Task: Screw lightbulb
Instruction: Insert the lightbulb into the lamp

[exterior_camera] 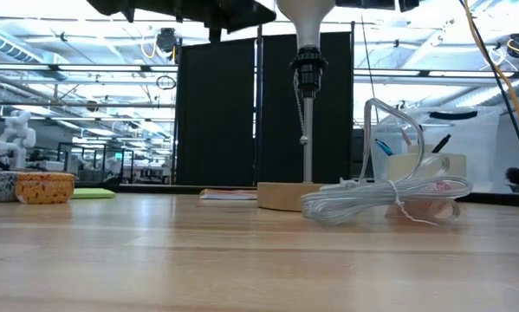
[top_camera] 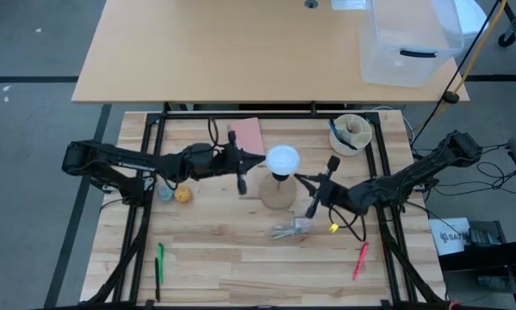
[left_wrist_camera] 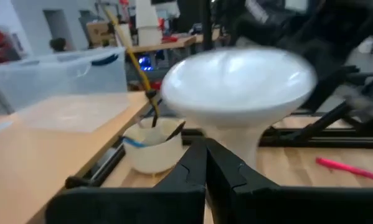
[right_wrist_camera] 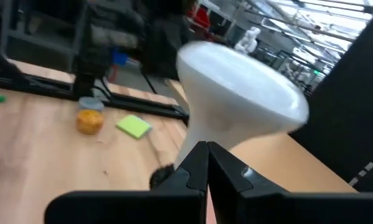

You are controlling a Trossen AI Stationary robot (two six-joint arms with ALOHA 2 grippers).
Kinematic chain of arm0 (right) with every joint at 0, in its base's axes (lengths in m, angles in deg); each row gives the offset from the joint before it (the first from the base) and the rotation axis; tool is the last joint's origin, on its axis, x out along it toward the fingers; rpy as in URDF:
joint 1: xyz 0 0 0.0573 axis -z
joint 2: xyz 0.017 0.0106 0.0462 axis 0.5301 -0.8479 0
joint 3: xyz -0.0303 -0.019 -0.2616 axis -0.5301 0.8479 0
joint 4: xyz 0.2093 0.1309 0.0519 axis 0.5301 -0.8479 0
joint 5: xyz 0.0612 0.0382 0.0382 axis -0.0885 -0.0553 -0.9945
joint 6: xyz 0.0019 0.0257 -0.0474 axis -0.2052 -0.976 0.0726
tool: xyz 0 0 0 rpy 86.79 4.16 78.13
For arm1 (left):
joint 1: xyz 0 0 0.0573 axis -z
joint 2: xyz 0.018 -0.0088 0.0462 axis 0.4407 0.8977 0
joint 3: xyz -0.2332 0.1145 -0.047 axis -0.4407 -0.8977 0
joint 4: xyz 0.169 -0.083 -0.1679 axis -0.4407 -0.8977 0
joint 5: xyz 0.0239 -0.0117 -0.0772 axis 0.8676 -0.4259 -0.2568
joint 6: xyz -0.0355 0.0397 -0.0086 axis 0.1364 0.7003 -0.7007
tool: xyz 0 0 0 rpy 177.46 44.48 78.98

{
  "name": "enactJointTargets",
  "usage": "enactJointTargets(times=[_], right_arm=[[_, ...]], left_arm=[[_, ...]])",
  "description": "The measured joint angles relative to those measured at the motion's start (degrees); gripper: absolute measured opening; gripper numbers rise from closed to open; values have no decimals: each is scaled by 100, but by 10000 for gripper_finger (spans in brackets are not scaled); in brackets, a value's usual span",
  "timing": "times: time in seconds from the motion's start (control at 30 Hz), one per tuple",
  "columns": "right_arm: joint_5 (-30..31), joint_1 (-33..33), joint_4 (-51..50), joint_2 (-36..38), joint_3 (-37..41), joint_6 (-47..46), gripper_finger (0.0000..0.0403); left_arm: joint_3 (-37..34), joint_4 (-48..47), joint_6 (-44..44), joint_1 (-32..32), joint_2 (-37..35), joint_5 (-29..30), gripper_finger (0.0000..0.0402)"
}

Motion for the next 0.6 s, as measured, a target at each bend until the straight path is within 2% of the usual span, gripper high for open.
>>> enactJointTargets(times=[0.2,0.5,0.6], right_arm=[[411,130,-87,8,0,-54,0],[430,646,29,10,0,-58,0],[423,828,199,13,0,-26,0]], left_arm=[[0,12,149,170,-222,-2,0],[0,185,459,458,-291,10,0],[0,241,520,527,-289,-195,0]])
